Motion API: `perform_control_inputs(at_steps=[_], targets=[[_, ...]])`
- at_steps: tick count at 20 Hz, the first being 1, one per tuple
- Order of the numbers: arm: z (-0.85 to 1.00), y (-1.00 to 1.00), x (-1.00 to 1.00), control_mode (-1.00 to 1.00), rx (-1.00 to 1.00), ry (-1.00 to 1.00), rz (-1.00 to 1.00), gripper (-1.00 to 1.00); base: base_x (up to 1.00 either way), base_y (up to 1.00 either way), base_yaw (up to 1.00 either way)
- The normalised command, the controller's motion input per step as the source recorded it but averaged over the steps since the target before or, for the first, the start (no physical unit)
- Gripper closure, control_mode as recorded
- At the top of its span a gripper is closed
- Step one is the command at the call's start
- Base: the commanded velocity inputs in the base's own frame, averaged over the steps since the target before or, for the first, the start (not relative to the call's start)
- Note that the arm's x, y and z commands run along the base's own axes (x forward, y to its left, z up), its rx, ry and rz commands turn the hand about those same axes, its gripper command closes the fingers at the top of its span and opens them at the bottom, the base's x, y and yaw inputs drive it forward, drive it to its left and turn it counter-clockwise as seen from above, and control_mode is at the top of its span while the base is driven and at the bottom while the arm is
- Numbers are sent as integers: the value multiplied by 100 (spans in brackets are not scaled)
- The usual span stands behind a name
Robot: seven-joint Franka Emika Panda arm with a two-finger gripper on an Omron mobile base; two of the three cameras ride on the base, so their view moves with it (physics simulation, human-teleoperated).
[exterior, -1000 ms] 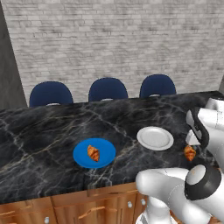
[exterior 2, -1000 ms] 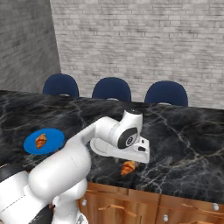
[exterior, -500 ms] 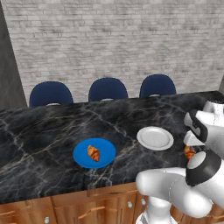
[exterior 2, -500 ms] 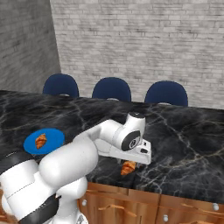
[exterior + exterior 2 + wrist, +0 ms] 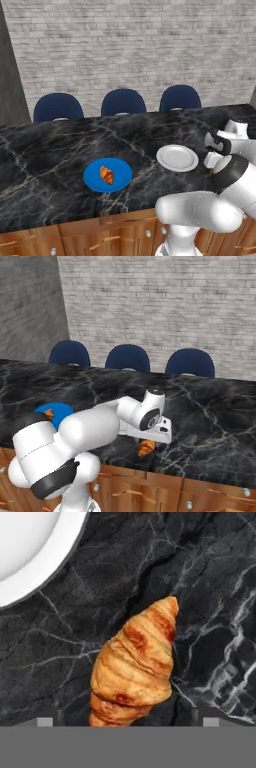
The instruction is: Place the pastries on the plates.
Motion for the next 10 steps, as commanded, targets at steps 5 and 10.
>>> perform_control_inputs(at_steps=[5,10], targets=[[-44,-2,9,-100,0,0,2,-100,0,0,0],[-46,5,-4,-100,0,-8,0,-100,0,0,0]])
